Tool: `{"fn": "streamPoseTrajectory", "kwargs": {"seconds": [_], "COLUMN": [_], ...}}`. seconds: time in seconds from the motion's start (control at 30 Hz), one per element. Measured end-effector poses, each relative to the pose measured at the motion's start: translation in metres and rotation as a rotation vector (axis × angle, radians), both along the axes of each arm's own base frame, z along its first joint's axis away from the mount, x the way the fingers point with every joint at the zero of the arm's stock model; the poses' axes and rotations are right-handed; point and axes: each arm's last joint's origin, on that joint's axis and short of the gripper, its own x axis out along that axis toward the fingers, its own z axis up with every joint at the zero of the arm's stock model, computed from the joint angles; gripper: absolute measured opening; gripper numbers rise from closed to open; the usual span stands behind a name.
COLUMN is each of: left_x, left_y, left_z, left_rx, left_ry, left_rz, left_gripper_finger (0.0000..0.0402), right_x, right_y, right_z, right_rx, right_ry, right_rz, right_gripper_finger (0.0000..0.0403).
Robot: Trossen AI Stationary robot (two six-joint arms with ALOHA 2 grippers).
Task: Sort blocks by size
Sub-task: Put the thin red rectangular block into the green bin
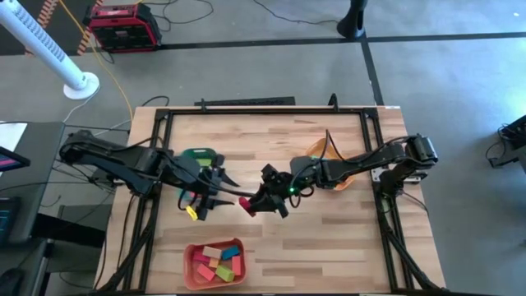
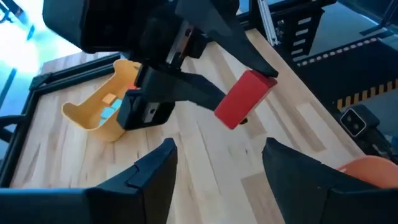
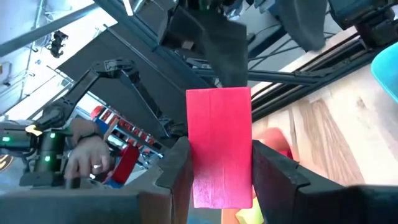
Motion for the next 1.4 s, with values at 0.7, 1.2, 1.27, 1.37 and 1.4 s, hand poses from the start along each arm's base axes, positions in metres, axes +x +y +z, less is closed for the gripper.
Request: {"fn": "streamPoseTrajectory", "kwargs": {"seconds": [0.7,1.2,1.27,1.37,1.4], "left_x": [0.035,0.034,0.034,0.033,0.033], "left_y": [-0.013,-0.018,-0.018,-0.018,-0.018], "left_z": [-0.010,-0.008,-0.008,-0.010,-0.010], "left_rx": [0.027,0.095,0.104,0.111,0.112], "left_ry": [-0.086,-0.129,-0.124,-0.108,-0.103], "left_rz": [-0.113,-0.234,-0.241,-0.249,-0.253], "left_gripper_finger": [0.0247,0.0141,0.0120,0.0092,0.0084], "right_x": [-0.001,-0.001,-0.001,-0.001,-0.001], "right_y": [0.004,0.004,0.004,0.004,0.004], "right_z": [0.000,0.001,0.000,0.000,0.000], "right_rx": [0.026,0.048,0.052,0.062,0.064], "right_ry": [0.011,0.019,0.024,0.029,0.031], "right_rz": [0.010,0.009,0.010,0.010,0.009], "right_gripper_finger": [0.0164,0.0164,0.0164,0.0164,0.0164]}}
